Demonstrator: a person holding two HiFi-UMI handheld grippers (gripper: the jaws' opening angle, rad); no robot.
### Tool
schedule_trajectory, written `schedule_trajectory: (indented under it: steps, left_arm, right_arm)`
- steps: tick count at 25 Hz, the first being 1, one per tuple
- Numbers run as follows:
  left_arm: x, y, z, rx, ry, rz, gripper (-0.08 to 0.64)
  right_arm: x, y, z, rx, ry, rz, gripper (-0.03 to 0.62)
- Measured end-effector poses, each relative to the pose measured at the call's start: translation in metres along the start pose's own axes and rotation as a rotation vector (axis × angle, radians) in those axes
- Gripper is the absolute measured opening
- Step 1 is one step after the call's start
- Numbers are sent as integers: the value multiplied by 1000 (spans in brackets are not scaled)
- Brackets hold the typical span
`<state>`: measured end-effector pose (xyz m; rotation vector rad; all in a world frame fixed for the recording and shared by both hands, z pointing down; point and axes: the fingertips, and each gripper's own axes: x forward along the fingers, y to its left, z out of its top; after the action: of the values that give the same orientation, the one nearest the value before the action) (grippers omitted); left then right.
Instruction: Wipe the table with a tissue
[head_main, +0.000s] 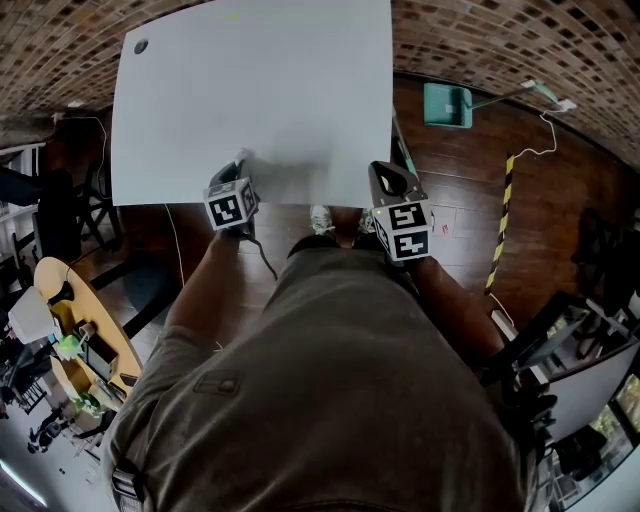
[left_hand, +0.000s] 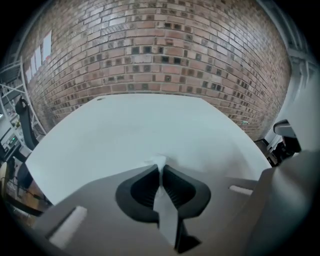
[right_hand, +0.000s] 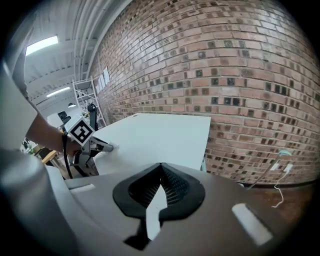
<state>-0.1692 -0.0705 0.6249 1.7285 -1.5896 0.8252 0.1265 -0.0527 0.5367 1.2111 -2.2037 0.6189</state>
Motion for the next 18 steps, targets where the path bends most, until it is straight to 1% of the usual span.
schedule_trajectory:
  steps: [3,5,7,9,12,14,18]
  left_arm:
    - [-1,-7,0,2,-1,-10,23]
    - [-1,-20,0,17,1,-36,23]
    - [1,-40,0,43,6,-78,23]
    - [3,-65,0,82,8,-131,23]
    - [5,-110,-1,171,10,-210,23]
    - [4,-140,-4,217,17,-267,23]
    - [-2,-192,-12,305,31,-364,23]
  right_arm:
    - [-3,1,1,4,-1,-7,14]
    - [-5,0,0,8,-4,-14,14]
    - [-7,-2,0,14,-6,-22,14]
    - [-9,-5,0,20,-9,-30,14]
    - [-15,-12,-4,27,-12,-45,14]
    - [-20,-17,-8,34,-9,-57,14]
    - [-28,-24,-8,56,-32,-74,14]
